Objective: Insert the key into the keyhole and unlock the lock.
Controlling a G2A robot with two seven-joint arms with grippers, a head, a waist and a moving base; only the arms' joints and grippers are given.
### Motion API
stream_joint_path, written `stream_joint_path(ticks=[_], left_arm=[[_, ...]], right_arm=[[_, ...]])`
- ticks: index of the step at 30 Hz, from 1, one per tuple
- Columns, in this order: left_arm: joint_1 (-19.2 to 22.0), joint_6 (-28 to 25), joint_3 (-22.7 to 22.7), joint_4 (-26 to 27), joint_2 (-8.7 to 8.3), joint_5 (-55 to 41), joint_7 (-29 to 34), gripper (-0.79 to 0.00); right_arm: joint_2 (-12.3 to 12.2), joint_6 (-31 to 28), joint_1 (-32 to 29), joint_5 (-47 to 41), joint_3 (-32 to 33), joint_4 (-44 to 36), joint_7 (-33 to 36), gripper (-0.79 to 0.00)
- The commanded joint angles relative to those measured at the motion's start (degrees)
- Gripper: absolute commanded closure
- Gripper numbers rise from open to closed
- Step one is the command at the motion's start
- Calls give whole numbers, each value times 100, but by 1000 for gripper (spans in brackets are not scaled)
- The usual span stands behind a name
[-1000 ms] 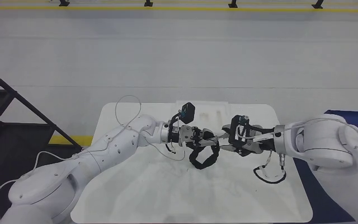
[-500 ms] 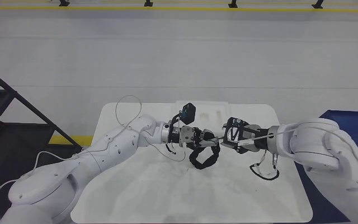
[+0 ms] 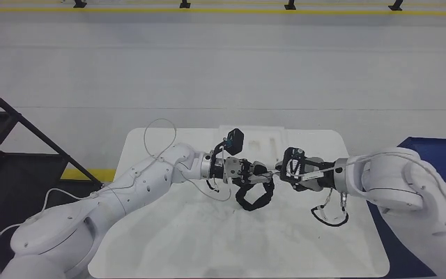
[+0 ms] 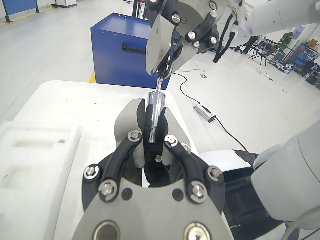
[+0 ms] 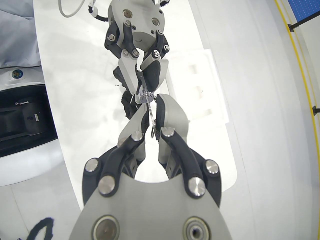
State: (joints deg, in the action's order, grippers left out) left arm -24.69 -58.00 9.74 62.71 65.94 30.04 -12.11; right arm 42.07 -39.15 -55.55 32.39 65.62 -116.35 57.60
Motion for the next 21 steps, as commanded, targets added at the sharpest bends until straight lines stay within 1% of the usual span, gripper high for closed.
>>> stream_joint_path(ticks=[1,4,8,11,16,17,18,19,21], left_arm=[[5,0,0,2,2,1,10,0],[8,0,0,-2,5,2,8,0],[21,0,0,-6,8,56,-11,0],[31,0,0,-24,11,130,-55,0],[24,0,0,-35,23,220,-104,0],[24,0,0,-46,25,238,-100,0],[27,0,0,-69,27,262,-92,0],[34,0,0,-111,30,303,-73,0],[50,0,0,-232,42,431,-21,0]], right_arm=[[-1,44,-19,-232,-2,58,-22,0],[-4,173,-8,-802,-7,210,71,0],[-2,606,36,-1528,30,387,165,0],[-1,901,72,-1845,55,430,266,0],[8,1134,140,-2131,12,507,458,0],[11,1164,154,-2179,4,533,469,-243],[15,1200,167,-2206,15,566,433,-711],[18,1234,160,-2258,20,603,397,-785],[18,1241,161,-2293,59,631,343,-785]])
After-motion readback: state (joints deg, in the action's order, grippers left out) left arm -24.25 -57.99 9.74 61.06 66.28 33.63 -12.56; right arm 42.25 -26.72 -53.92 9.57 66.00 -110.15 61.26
